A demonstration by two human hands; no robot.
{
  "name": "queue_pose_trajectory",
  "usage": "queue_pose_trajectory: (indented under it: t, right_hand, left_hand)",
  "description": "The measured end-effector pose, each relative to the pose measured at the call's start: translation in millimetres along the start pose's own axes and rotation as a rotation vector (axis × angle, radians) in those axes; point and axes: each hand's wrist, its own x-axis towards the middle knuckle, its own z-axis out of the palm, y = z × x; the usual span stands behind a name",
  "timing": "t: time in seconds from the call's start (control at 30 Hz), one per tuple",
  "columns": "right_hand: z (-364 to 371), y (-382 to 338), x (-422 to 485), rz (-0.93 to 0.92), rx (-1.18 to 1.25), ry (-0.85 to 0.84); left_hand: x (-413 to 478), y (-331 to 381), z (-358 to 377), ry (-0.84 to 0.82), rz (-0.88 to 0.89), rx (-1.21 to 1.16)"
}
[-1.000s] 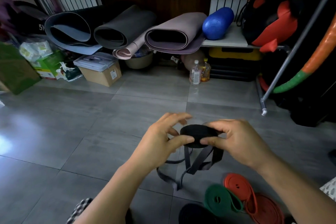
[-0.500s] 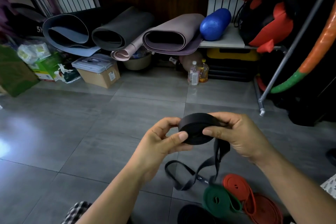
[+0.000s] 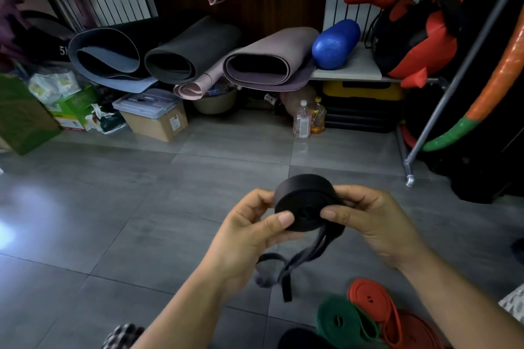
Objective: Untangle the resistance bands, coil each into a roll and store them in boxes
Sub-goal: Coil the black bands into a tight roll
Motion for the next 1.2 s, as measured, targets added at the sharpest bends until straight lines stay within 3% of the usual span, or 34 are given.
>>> queue_pose_trajectory:
  t: [0.03, 0.13, 0.2, 0.43, 0.6, 0.77, 0.83, 0.93, 1.0, 1.07, 1.13, 1.2]
  right_hand:
    - [-1.3, -0.7, 0.1, 0.002, -0.046, 0.016]
    - [0.8, -2.2, -2.9, -0.003, -0.370, 0.022]
    - [7.1, -0.3, -2.8, -0.018, -0.486, -0.002]
    - [5.9, -1.1, 0.4, -0.006, -0.081, -0.089]
    - [5.5, -3.2, 1.1, -0.039, -0.003, -0.095]
    - [10.5, 1.7, 1.1, 0.027, -0.005, -0.017]
    - [9.6, -1.6, 1.4, 0.026, -0.123, -0.007]
    - [6.3, -2.7, 0.4, -0.003, -0.554, -0.045]
    - [8.2, -2.4, 0.6, -0.012, -0.672, -0.059]
    - [11.9, -4.5, 2.1, -0.040, -0.496, -0.050]
    - [14.4, -6.1, 3.1, -0.024, -0.181, -0.034]
    - [18.1, -4.1, 3.3, -0.018, -0.015, -0.005]
  left_hand:
    - [0.2, 1.4, -1.4, -0.004, -0.020, 0.109]
    - [5.4, 5.1, -13.4, -0.030, 0.079, 0.723]
    - [5.5, 7.5, -13.3, -0.038, 0.135, 0.796]
    - [2.7, 11.5, -8.8, 0.029, 0.116, 0.360]
    - [-1.7, 8.5, -3.1, 0.040, 0.100, 0.226]
    - [-1.6, 2.2, -1.1, 0.075, -0.023, -0.072]
    - [-0.9, 8.6, -8.9, 0.030, -0.027, 0.127]
    - [2.7, 18.0, -21.6, 0.021, 0.097, 0.684]
    - [3.6, 19.7, -20.7, 0.027, 0.168, 0.782]
    - [2.6, 21.0, -16.6, 0.056, 0.173, 0.659]
    - [1.8, 19.3, -12.4, 0.091, 0.138, 0.323]
    - [1.5, 14.0, -7.7, 0.126, 0.105, 0.040]
